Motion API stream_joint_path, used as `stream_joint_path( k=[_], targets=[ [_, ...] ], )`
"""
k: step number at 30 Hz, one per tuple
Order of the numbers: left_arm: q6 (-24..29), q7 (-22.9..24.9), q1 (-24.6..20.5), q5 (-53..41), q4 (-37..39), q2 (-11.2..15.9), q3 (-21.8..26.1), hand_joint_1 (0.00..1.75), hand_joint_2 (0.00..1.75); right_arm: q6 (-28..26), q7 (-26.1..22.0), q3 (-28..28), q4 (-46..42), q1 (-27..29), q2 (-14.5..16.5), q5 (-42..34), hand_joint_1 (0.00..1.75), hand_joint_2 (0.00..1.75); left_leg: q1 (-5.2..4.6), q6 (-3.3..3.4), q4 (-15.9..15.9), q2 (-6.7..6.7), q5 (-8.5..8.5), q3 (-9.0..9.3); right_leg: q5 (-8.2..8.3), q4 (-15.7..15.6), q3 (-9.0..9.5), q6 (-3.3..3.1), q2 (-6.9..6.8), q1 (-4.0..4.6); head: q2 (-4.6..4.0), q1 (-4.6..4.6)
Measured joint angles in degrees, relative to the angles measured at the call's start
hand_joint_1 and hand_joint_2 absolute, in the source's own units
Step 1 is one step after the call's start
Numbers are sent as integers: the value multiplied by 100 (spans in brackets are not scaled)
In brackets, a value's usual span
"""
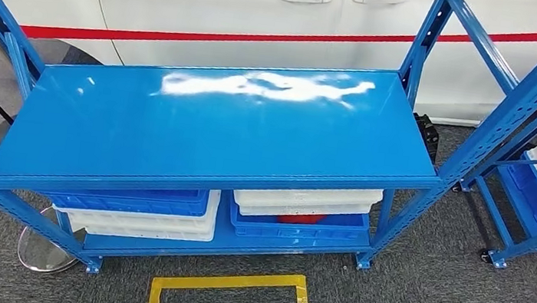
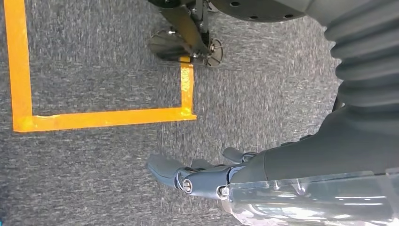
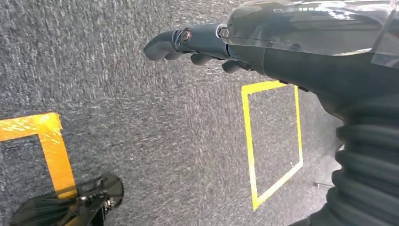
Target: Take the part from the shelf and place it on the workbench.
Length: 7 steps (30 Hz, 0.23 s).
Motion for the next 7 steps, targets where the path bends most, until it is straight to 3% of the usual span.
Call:
stream_joint_path(
  k=[7],
  targets=[
    [27, 71, -1, -32, 0, 1, -1, 0, 175, 12, 63, -1, 0, 0, 7, 28, 0, 175, -10, 19, 10, 0, -9, -2, -1, -6, 4, 21, 1, -31, -1, 1]
  ],
)
